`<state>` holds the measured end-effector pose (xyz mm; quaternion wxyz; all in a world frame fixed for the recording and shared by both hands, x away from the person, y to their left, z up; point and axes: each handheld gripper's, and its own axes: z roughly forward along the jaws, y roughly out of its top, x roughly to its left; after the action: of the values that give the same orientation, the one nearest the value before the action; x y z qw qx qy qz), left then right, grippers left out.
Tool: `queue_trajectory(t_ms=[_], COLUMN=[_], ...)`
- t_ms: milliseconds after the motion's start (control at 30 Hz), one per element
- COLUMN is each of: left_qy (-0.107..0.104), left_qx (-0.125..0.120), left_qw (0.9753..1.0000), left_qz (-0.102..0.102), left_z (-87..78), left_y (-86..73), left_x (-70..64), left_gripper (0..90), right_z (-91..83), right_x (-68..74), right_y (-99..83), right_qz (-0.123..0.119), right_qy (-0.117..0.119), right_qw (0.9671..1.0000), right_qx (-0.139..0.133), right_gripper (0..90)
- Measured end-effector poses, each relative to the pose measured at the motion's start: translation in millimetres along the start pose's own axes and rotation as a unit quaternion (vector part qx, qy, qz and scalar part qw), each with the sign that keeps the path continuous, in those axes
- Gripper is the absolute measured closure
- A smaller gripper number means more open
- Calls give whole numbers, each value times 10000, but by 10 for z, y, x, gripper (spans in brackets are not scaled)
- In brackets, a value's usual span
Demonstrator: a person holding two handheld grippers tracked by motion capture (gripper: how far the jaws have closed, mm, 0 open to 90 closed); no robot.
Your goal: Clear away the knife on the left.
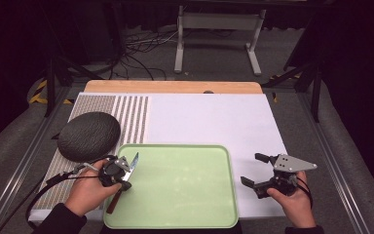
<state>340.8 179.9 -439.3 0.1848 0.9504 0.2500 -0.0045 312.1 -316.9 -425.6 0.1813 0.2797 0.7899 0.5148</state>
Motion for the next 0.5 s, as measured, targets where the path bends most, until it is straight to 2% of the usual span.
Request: queue_trajectory(t_ms=[133, 200, 233, 300, 500], left_qy=[76, 38, 4, 45, 118], left_qx=[9, -18, -99, -96, -54], left_qw=[9999, 9999, 9998, 9997, 9996], left_qz=[-82, -109, -195, -237, -262], left_z=[9, 12, 13, 0, -14], left_y=[-12, -21, -39, -63, -84], left_x=[30, 48, 65, 92, 110], left_gripper=[900, 900, 900, 900, 900], right_z=[9, 17, 17, 20, 21], right_x=[2, 5, 5, 9, 8], right_y=[-9, -9, -9, -7, -9], right_qz=[8, 6, 6, -2, 4], right_qy=[10, 23, 23, 38, 27], right_qw=[10000, 10000, 10000, 10000, 10000], right_qx=[14, 35, 35, 29, 34], right_gripper=[18, 18, 18, 18, 18])
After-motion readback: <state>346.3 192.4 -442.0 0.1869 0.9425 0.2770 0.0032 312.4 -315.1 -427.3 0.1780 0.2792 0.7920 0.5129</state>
